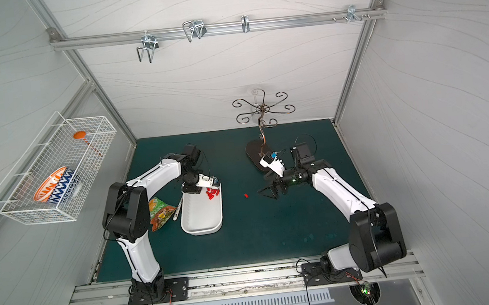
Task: Take the screw protection sleeves out of the storage box
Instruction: Pick up the screw protection sleeve from the storage box, then place the screw protection sleeve at the center of the board.
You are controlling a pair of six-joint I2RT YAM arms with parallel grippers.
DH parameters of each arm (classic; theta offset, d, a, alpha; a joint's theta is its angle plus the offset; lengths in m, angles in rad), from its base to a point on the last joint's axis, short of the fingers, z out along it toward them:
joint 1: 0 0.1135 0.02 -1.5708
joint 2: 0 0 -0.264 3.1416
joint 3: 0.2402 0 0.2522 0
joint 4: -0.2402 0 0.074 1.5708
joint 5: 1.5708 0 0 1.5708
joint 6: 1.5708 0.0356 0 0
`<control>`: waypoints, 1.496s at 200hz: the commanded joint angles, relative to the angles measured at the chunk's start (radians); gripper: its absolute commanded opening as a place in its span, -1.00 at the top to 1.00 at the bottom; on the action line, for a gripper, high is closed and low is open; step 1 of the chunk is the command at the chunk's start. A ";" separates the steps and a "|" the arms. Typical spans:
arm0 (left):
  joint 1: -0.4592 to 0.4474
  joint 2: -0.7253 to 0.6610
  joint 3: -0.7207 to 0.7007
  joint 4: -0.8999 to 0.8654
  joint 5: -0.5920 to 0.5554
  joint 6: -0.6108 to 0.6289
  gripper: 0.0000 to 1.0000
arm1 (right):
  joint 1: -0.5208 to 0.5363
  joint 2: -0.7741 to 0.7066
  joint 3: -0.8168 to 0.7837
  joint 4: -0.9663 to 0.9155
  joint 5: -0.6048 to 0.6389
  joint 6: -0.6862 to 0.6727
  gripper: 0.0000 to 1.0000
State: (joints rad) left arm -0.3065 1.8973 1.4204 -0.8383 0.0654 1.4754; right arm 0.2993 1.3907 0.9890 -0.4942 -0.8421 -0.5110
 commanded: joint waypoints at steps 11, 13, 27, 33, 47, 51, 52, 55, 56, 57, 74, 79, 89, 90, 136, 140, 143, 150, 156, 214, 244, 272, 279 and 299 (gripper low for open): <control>0.001 -0.072 0.000 -0.072 0.089 -0.081 1.00 | -0.008 0.007 0.007 -0.004 -0.015 0.004 -0.98; 0.001 -0.074 0.002 -0.077 0.097 -0.088 1.00 | -0.008 0.007 0.007 -0.004 -0.015 0.003 -0.98; -0.002 -0.101 0.019 -0.105 0.171 -0.153 1.00 | -0.016 0.002 0.008 -0.002 -0.019 0.007 -0.98; -0.005 -0.113 0.028 -0.111 0.204 -0.191 1.00 | -0.022 0.001 0.008 0.000 -0.025 0.013 -0.98; -0.018 -0.139 0.045 -0.121 0.272 -0.281 1.00 | -0.049 -0.004 0.008 0.008 -0.048 0.034 -0.98; -0.023 -0.146 0.050 -0.119 0.288 -0.306 1.00 | -0.059 -0.005 0.008 0.011 -0.056 0.042 -0.98; -0.025 -0.146 0.050 -0.119 0.292 -0.312 1.00 | -0.062 -0.005 0.008 0.012 -0.058 0.043 -0.98; -0.029 -0.151 0.051 -0.116 0.303 -0.328 1.00 | -0.071 -0.007 0.008 0.015 -0.065 0.049 -0.98; -0.032 -0.153 0.051 -0.113 0.307 -0.335 1.00 | -0.073 -0.008 0.007 0.016 -0.066 0.052 -0.98; -0.034 -0.154 0.051 -0.112 0.310 -0.341 1.00 | -0.077 -0.008 0.007 0.017 -0.068 0.054 -0.98; -0.075 -0.166 0.051 -0.082 0.347 -0.424 1.00 | -0.124 -0.019 0.006 0.031 -0.079 0.081 -0.98; -0.094 -0.166 0.052 -0.067 0.348 -0.467 1.00 | -0.134 -0.024 0.005 0.034 -0.077 0.085 -0.98; -0.129 -0.151 0.064 -0.049 0.353 -0.505 1.00 | -0.159 -0.034 0.005 0.042 -0.069 0.102 -0.98; -0.132 -0.151 0.066 -0.048 0.353 -0.508 1.00 | -0.161 -0.036 0.005 0.043 -0.069 0.103 -0.98; -0.267 0.065 0.220 -0.021 0.284 -0.571 1.00 | -0.240 -0.072 0.014 0.049 0.053 0.127 -0.98; -0.274 0.090 0.239 -0.019 0.270 -0.573 1.00 | -0.246 -0.075 0.014 0.050 0.062 0.128 -0.98; -0.279 0.107 0.252 -0.017 0.260 -0.575 1.00 | -0.251 -0.078 0.013 0.051 0.069 0.128 -0.98; -0.288 0.151 0.284 -0.017 0.237 -0.576 1.00 | -0.260 -0.084 0.011 0.054 0.080 0.129 -0.98; -0.295 0.187 0.311 -0.019 0.216 -0.575 1.00 | -0.264 -0.089 0.010 0.056 0.088 0.129 -0.98; -0.316 0.370 0.466 -0.056 0.137 -0.579 0.89 | -0.267 -0.098 0.007 0.059 0.089 0.125 -0.98; -0.317 0.361 0.448 -0.067 0.130 -0.581 0.64 | -0.268 -0.086 0.008 0.056 0.080 0.126 -0.98; -0.317 0.332 0.431 -0.061 0.122 -0.575 0.45 | -0.267 -0.085 0.008 0.056 0.071 0.126 -0.98; -0.318 0.324 0.405 -0.054 0.119 -0.572 0.41 | -0.268 -0.084 0.007 0.055 0.071 0.126 -0.98; -0.317 0.311 0.394 -0.054 0.105 -0.564 0.33 | -0.267 -0.084 0.007 0.055 0.068 0.126 -0.98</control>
State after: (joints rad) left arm -0.6186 2.2559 1.8210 -0.8818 0.1890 0.9031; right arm 0.0341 1.3125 0.9897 -0.4412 -0.7528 -0.3893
